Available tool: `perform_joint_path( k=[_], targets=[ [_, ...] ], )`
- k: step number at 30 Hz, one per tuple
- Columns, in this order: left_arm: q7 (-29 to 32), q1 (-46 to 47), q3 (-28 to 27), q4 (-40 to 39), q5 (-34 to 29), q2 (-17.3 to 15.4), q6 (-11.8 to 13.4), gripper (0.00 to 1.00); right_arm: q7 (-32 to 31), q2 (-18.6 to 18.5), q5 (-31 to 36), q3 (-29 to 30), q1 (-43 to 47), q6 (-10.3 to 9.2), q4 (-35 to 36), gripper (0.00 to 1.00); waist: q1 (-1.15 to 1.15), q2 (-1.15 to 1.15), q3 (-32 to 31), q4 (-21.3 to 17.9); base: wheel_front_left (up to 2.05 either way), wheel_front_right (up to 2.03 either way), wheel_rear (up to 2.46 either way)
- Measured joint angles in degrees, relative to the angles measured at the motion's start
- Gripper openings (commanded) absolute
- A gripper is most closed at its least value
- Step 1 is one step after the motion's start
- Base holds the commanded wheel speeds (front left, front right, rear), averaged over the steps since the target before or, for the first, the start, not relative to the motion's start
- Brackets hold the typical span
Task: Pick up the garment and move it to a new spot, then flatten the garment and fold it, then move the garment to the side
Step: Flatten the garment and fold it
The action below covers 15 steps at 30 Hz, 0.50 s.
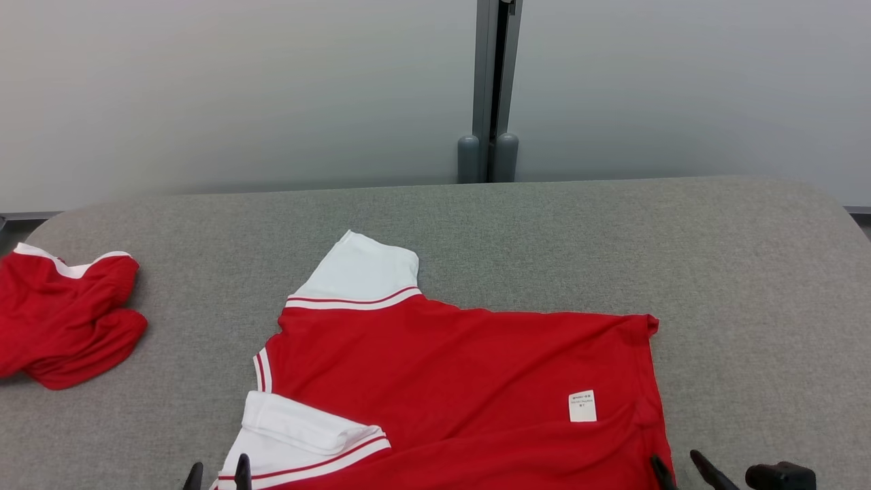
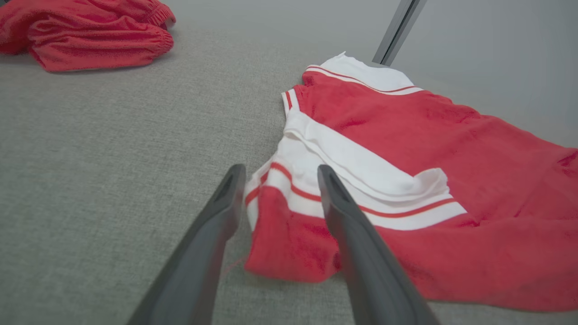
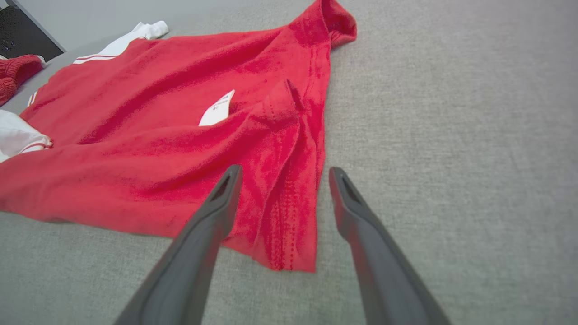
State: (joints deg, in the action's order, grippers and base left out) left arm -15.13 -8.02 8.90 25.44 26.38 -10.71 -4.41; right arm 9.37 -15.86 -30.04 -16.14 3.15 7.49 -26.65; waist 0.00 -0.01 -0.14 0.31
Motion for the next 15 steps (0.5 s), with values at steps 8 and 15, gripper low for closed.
perform_joint_path(
  k=[8,15],
  targets=[
    [0.0,1.3,-4.9,-7.5,-6.2,1.2,0.0,1.0,3.6,2.4,7.6,7.0,-0.6,0.0,6.3,1.0,0.0,0.0,-0.1,-0.7,0.0,0.0,0.0],
    [0.0,3.7,-8.6,-13.1,-12.0,2.5,-0.7,1.0,5.4,6.9,14.2,10.8,-3.2,0.0,11.4,1.0,0.01,0.01,0.3,-1.2,0.0,0.0,0.0]
  ],
)
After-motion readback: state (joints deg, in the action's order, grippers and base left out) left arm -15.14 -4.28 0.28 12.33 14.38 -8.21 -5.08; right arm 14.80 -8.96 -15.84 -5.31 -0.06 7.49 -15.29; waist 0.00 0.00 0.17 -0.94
